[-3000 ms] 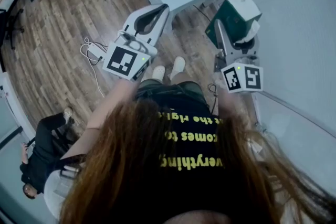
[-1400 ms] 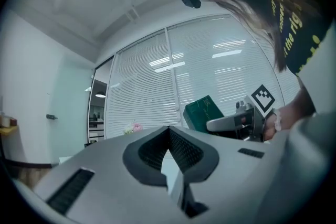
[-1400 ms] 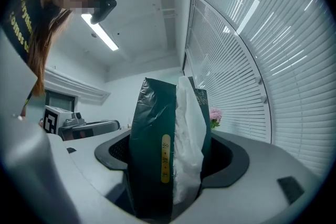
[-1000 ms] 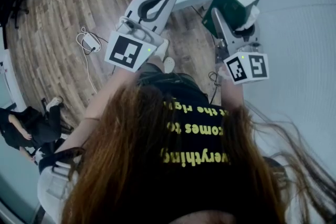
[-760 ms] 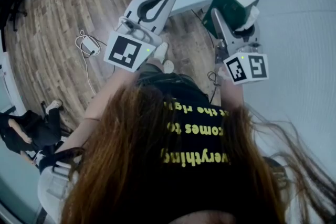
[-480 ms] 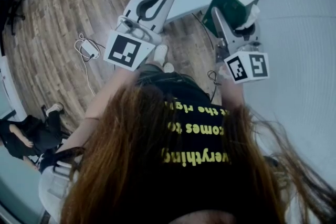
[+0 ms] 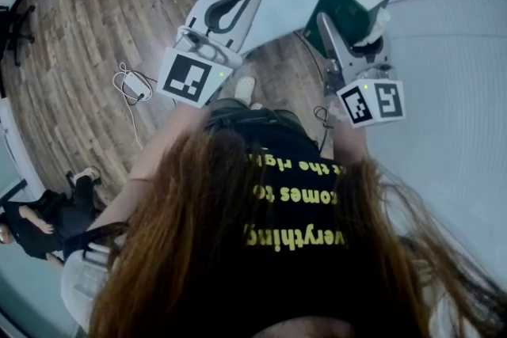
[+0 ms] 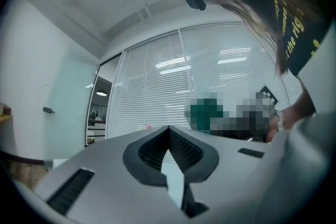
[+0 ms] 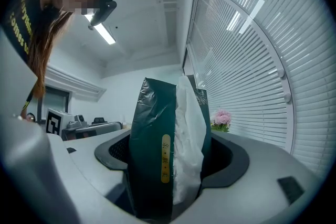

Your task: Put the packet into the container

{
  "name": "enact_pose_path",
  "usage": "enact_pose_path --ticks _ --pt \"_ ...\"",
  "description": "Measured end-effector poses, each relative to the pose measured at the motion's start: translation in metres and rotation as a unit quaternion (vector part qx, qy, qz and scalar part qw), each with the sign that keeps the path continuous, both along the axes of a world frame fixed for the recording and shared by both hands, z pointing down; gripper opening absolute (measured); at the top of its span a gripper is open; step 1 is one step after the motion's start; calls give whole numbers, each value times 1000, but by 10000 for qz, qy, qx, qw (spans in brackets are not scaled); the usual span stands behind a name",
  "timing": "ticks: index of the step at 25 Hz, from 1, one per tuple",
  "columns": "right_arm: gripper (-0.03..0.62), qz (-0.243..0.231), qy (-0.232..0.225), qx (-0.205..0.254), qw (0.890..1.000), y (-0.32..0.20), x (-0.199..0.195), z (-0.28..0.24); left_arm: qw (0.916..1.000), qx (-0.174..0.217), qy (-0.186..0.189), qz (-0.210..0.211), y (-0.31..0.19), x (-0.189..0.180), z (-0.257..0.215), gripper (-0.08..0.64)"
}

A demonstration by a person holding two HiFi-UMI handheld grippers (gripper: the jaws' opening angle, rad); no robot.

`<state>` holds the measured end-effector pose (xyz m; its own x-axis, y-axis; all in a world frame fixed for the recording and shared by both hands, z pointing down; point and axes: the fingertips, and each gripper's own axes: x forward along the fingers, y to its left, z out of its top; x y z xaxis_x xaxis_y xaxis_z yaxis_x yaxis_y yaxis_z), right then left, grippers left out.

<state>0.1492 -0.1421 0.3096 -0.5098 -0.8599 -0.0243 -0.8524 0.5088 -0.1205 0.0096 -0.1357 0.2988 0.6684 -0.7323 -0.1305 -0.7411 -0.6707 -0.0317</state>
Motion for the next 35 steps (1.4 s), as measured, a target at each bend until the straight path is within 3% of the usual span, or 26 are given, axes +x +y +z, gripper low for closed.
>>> enact_pose_path --ticks 17,24,30,35 --pt "382 217 8 -217 9995 -47 -19 -1 9995 -281 133 29 -50 -31 8 2" --pt "382 43 -38 -221 9997 -66 -19 3 9994 -296 115 -163 -64 -31 11 2" --pt "382 -212 -134 -288 9993 -121 6 1 9985 -348 32 -431 -112 -8 5 2" --pt "382 -404 -99 -191 9990 -122 2 -9 9979 -252 60 -591 -109 -11 -4 2"
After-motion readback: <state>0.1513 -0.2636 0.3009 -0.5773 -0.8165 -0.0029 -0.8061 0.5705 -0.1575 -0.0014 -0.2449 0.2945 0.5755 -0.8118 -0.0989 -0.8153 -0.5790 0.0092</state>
